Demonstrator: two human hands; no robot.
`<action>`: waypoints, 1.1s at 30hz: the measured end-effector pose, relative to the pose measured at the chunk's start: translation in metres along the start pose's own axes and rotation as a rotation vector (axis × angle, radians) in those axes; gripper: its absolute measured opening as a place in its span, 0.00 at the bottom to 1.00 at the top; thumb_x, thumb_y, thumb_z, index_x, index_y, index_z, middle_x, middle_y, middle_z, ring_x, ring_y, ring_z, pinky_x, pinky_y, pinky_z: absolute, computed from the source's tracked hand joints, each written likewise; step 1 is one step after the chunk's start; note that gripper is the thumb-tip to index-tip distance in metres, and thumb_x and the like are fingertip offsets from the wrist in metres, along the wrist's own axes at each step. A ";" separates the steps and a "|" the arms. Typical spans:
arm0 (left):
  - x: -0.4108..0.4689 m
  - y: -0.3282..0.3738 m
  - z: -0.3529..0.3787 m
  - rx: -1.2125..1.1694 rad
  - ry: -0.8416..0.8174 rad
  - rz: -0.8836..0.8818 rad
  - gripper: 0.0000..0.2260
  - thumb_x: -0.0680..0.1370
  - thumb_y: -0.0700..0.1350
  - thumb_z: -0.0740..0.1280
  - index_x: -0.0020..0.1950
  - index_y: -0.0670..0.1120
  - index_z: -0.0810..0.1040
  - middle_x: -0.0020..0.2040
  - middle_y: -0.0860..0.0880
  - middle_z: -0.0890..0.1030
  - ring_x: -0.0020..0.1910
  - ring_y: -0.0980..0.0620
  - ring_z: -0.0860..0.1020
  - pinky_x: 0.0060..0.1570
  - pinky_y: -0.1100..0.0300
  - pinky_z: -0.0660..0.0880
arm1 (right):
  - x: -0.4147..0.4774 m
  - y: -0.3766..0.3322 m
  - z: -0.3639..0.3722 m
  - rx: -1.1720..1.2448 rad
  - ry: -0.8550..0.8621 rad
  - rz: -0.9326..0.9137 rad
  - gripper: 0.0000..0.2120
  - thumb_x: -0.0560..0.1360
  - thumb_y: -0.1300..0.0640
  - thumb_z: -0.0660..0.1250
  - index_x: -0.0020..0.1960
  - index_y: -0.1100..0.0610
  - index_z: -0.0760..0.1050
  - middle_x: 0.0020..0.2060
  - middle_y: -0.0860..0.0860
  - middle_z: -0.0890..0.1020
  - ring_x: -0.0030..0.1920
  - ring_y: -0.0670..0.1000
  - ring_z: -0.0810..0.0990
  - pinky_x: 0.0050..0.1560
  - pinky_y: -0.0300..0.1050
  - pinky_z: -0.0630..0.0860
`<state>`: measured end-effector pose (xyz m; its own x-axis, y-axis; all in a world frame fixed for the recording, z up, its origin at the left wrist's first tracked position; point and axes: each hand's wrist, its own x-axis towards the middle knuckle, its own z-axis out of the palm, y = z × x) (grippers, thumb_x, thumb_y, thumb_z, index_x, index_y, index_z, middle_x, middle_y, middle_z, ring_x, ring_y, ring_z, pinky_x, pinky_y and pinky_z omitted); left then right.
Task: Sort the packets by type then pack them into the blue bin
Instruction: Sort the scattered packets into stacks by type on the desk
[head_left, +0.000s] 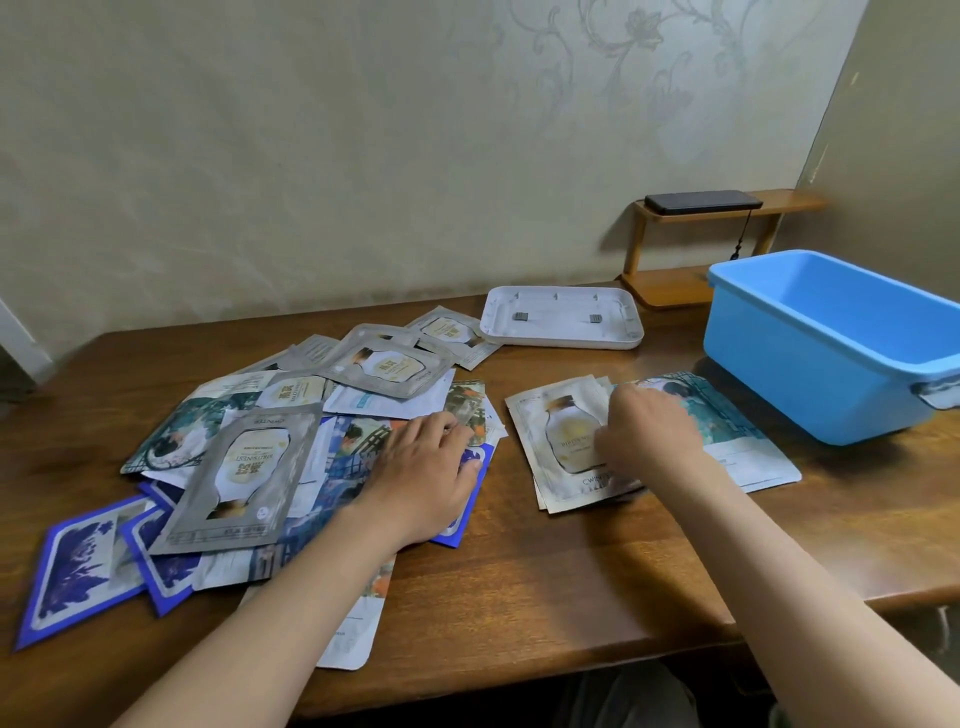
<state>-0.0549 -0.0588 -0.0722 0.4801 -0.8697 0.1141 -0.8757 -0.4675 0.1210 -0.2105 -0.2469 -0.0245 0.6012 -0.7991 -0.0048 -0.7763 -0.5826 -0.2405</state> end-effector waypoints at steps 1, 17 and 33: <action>0.000 0.000 0.000 -0.001 0.001 -0.001 0.20 0.85 0.56 0.55 0.75 0.50 0.67 0.74 0.51 0.66 0.73 0.49 0.64 0.73 0.50 0.61 | -0.002 -0.005 0.003 -0.016 0.043 -0.026 0.03 0.77 0.58 0.63 0.47 0.58 0.70 0.50 0.57 0.76 0.50 0.59 0.74 0.44 0.50 0.71; -0.003 0.000 -0.001 -0.015 0.013 -0.012 0.21 0.85 0.56 0.55 0.77 0.50 0.66 0.76 0.51 0.65 0.75 0.49 0.62 0.74 0.51 0.58 | -0.004 -0.029 0.040 -0.146 -0.134 -0.191 0.45 0.71 0.20 0.47 0.80 0.43 0.54 0.78 0.62 0.59 0.76 0.68 0.58 0.74 0.62 0.58; -0.002 0.001 -0.001 -0.031 0.007 -0.017 0.22 0.85 0.56 0.54 0.78 0.51 0.64 0.76 0.51 0.64 0.75 0.50 0.61 0.75 0.51 0.57 | 0.007 -0.038 0.044 -0.131 -0.059 -0.131 0.38 0.71 0.24 0.51 0.74 0.44 0.63 0.72 0.61 0.66 0.70 0.68 0.65 0.67 0.62 0.66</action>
<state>-0.0568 -0.0571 -0.0711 0.4953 -0.8605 0.1189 -0.8654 -0.4769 0.1539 -0.1679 -0.2237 -0.0583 0.7056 -0.7075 -0.0399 -0.7067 -0.6982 -0.1144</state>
